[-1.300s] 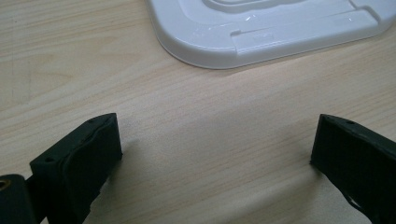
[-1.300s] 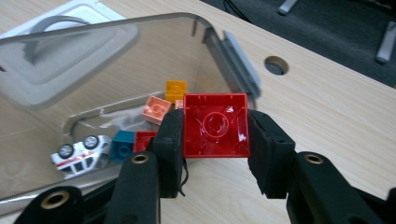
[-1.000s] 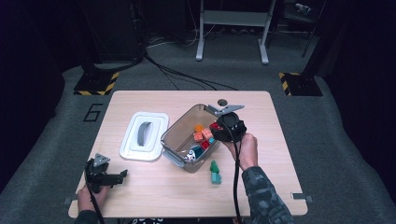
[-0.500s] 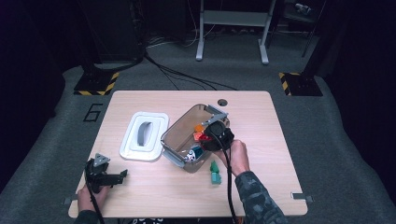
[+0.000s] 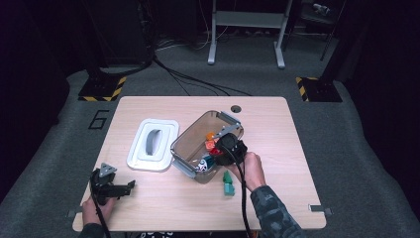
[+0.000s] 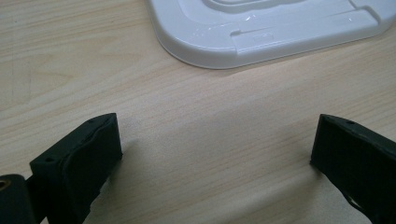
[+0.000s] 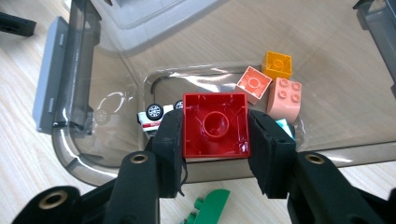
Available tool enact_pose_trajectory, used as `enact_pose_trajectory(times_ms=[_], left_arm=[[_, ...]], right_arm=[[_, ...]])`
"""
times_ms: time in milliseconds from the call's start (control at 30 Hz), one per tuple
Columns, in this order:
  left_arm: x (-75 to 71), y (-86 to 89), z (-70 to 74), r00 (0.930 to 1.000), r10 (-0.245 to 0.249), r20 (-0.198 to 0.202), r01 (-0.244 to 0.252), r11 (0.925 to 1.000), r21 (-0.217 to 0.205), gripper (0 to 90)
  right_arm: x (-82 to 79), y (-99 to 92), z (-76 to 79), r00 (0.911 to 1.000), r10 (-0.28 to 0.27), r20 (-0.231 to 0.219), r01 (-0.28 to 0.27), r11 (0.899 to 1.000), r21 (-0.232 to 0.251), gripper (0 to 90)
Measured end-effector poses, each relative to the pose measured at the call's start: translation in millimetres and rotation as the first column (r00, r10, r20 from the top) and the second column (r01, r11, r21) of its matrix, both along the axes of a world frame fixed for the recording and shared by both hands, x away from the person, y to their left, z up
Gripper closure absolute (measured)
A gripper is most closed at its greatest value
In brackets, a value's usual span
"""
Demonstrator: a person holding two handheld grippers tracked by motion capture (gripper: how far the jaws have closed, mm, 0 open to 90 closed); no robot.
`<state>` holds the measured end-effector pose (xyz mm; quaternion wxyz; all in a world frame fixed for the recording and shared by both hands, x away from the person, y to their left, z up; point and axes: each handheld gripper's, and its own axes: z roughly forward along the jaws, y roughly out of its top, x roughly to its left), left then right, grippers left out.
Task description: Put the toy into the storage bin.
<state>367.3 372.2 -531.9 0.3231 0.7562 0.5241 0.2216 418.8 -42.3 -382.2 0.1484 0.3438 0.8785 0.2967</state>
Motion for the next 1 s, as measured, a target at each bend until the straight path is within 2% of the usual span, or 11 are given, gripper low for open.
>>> enact_pose_trajectory(times_ms=[67, 200, 333, 433, 600, 700, 833, 967, 1000], left_arm=[[0.0, 0.0, 0.0, 1.0000, 0.000, 0.000, 0.000, 1.0000, -0.001, 1.6], [0.0, 0.0, 0.0, 1.0000, 0.000, 0.000, 0.000, 1.0000, 0.000, 1.6], [0.0, 0.0, 0.0, 1.0000, 0.000, 0.000, 0.000, 1.0000, -0.001, 1.6], [0.0, 0.0, 0.0, 1.0000, 0.000, 0.000, 0.000, 1.0000, -0.001, 1.6], [0.0, 0.0, -0.1, 1.0000, 0.000, 0.001, 0.000, 1.0000, 0.000, 1.6], [0.0, 0.0, 0.0, 1.0000, 0.000, 0.000, 0.000, 1.0000, 0.000, 1.6], [0.0, 0.0, 0.0, 1.0000, 0.000, 0.000, 0.000, 1.0000, -0.001, 1.6], [0.0, 0.0, -0.1, 1.0000, 0.000, 0.000, 0.000, 1.0000, -0.001, 1.6], [0.0, 0.0, 0.0, 1.0000, 0.000, 0.000, 0.000, 1.0000, -0.001, 1.6]], right_arm=[[-0.6, 0.0, 0.8, 1.0000, 0.008, -0.001, -0.008, 1.000, -0.001, 55.8], [-2.8, -0.8, 4.2, 1.0000, -0.002, 0.004, 0.002, 1.000, 0.019, 40.5], [-5.1, -6.2, 8.5, 0.9995, -0.020, 0.026, 0.018, 0.999, 0.041, 28.9], [-6.4, -14.8, 10.7, 0.9986, -0.029, 0.044, 0.026, 0.997, 0.074, 23.0], [-9.5, -30.5, 11.5, 0.9955, -0.077, 0.054, 0.071, 0.991, 0.111, 15.3], [-11.1, -41.9, 7.7, 0.9932, -0.103, 0.054, 0.095, 0.987, 0.126, 14.0], [-13.7, -54.9, -2.9, 0.9903, -0.134, 0.038, 0.128, 0.984, 0.122, 11.5], [-16.7, -65.5, -18.3, 0.9878, -0.156, 0.002, 0.154, 0.980, 0.127, 6.1], [-18.1, -68.2, -23.9, 0.9868, -0.161, -0.022, 0.162, 0.978, 0.132, 4.1]])
